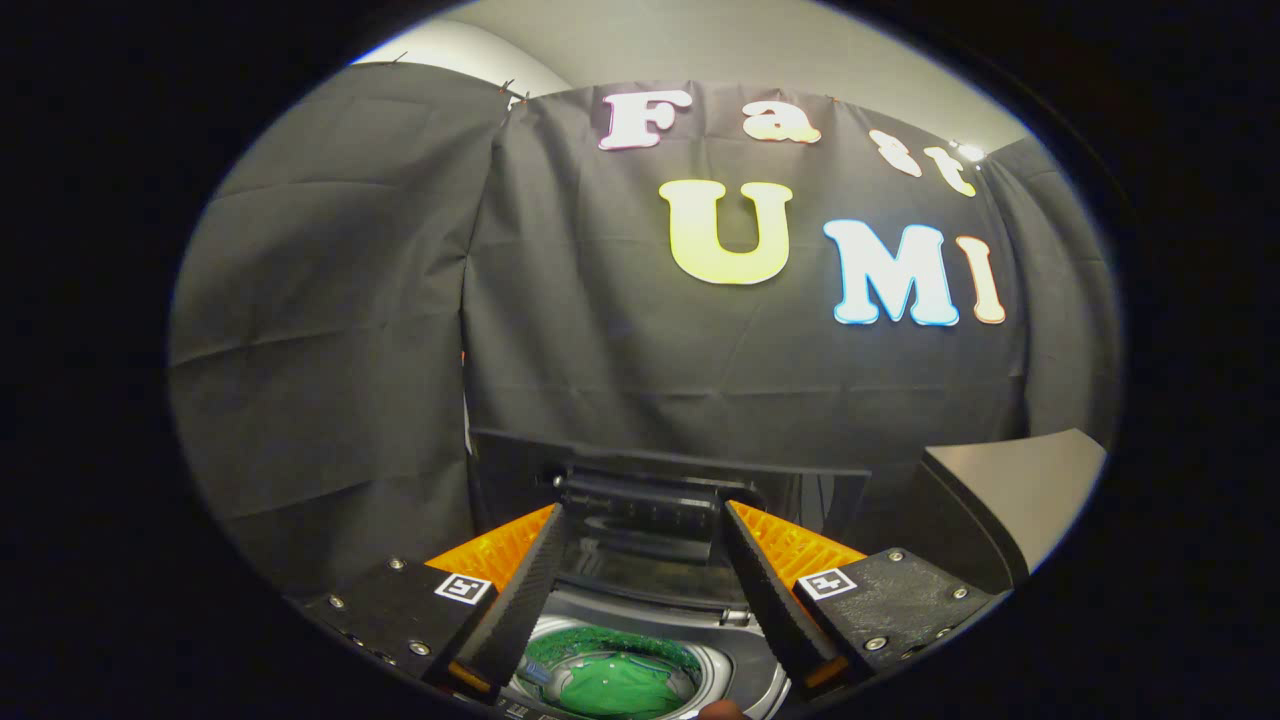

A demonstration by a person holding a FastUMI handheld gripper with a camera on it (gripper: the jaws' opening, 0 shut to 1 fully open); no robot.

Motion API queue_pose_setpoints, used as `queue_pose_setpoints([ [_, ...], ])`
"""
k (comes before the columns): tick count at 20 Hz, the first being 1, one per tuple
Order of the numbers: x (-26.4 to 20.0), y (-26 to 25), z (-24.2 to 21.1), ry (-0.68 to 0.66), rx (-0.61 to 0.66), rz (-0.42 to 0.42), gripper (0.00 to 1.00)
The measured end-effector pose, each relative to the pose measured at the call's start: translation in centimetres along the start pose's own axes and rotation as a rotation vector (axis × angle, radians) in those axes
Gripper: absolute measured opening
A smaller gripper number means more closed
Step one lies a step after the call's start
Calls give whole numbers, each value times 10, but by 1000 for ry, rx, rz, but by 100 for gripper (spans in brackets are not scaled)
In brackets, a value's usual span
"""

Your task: Put the clothes into the washing machine and then close the washing machine lid.

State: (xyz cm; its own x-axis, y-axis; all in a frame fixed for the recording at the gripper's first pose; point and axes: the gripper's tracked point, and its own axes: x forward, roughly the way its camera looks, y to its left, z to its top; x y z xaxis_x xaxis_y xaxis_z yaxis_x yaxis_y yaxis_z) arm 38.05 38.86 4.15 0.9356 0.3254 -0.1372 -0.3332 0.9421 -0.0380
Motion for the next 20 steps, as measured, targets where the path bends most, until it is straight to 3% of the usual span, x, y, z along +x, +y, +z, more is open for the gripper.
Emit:
queue_pose_setpoints([
  [6, 42, -5, 34, 0, 50, -46, 96],
  [20, 133, 2, 24, 200, 108, -86, 96],
])
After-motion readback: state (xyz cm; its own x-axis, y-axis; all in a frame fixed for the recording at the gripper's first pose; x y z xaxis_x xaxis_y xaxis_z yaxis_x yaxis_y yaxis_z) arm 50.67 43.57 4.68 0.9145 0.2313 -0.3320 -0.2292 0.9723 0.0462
